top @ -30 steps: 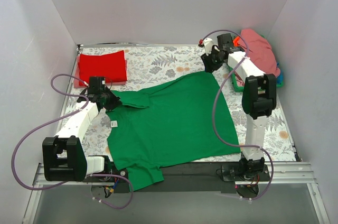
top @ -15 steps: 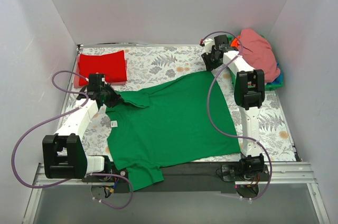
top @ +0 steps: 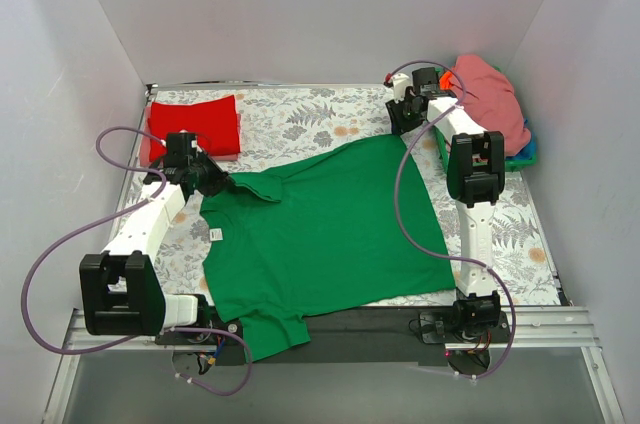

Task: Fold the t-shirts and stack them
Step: Fold the tshirt

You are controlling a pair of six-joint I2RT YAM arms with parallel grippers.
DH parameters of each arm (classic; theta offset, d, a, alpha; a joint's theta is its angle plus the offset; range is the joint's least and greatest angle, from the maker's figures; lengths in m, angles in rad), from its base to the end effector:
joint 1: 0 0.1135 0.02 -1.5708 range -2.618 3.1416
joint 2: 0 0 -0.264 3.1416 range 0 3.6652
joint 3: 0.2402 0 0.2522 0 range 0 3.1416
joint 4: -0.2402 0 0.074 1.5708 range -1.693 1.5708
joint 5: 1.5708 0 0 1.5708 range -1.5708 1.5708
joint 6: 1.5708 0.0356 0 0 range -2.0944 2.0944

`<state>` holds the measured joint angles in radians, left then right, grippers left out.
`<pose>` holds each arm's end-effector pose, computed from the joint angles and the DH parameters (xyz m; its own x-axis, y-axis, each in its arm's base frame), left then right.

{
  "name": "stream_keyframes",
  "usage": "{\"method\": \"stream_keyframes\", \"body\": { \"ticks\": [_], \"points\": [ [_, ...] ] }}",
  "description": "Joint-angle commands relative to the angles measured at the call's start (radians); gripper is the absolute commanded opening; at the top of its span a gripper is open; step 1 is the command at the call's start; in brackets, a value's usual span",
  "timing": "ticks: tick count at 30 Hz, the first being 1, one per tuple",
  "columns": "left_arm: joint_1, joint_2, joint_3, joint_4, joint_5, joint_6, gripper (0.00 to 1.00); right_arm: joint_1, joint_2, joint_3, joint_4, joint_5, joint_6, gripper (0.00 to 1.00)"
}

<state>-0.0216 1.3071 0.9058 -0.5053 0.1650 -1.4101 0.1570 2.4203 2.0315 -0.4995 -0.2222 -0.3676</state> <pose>0.2672 -0.0116 0.2420 -0.2469 -0.9686 0.0290 -0.7575 0.1742 -0.6292 0.5284 0.0916 0.1661 -0.6111 -0.4516 -0.6501 -0.5459 0.8352 -0.0671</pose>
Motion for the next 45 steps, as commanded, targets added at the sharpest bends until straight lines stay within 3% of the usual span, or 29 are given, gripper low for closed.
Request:
{"method": "stream_keyframes", "body": {
  "ticks": [1,8,14,23,45],
  "points": [
    [0.005,0.009,0.044,-0.007,0.016,0.002,0.0,-0.002,-0.024,-0.039,-0.024,-0.052,0.025,0.41],
    [0.005,0.027,0.09,-0.013,0.022,-0.003,0.0,-0.017,-0.035,-0.054,-0.036,-0.098,0.047,0.26],
    [0.005,0.05,0.162,-0.018,0.034,-0.009,0.0,-0.031,-0.047,-0.053,-0.037,-0.124,0.05,0.01],
    [0.018,0.095,0.268,-0.018,0.047,-0.029,0.0,-0.056,-0.098,-0.01,-0.037,-0.158,0.048,0.01],
    [0.094,0.139,0.344,0.04,0.145,-0.104,0.0,-0.083,-0.234,-0.042,-0.024,-0.252,0.033,0.01]
  ]
}}
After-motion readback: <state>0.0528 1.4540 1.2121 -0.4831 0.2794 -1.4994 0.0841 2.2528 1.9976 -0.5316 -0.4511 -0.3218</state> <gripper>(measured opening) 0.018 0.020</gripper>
